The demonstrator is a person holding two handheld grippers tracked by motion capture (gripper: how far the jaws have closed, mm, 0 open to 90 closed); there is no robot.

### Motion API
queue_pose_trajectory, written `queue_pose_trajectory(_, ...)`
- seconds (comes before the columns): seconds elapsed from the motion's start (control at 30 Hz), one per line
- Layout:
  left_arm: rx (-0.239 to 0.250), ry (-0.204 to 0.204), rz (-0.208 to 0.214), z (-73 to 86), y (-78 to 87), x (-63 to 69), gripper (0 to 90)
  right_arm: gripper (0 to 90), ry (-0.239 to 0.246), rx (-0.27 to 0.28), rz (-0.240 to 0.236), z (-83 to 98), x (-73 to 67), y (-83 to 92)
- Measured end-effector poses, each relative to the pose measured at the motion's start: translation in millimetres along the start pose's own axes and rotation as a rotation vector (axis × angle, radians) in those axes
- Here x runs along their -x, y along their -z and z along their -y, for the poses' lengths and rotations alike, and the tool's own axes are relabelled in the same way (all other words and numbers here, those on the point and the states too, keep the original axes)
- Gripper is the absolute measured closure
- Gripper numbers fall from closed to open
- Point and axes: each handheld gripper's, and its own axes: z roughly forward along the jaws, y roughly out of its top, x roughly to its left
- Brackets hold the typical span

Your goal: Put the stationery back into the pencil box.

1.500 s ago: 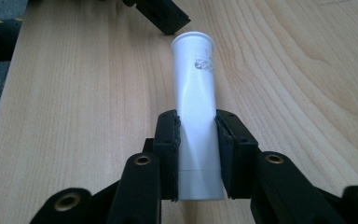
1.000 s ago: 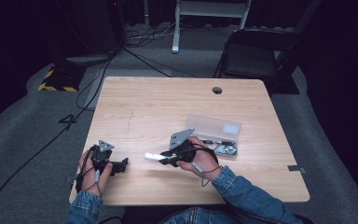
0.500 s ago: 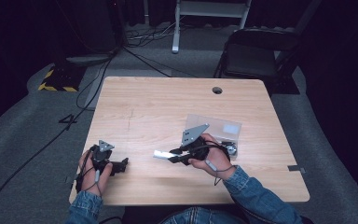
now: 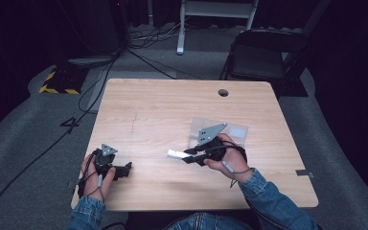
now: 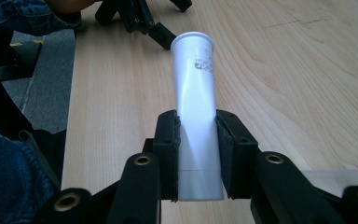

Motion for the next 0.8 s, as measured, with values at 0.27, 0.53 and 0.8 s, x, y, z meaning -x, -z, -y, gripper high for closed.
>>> queue_pose_trajectory(0.27, 0.000, 0.000, 0.000, 0.0, 0.0, 0.0, 0.0, 71.4, -0.012, -0.001, 0.033, 10.0, 9.3, 19.9)
queue_pose_trajectory(0.53, 0.000, 0.001, -0.002, 0.0, 0.0, 0.1, 0.0, 71.4, -0.045, -0.008, 0.064, 22.2, 21.7, 37.3)
queue_pose_trajectory(0.8, -0.001, 0.000, -0.002, 0.0, 0.1, 0.1, 0.0, 71.3, -0.082, -0.020, 0.100, 38.3, 36.8, 49.6)
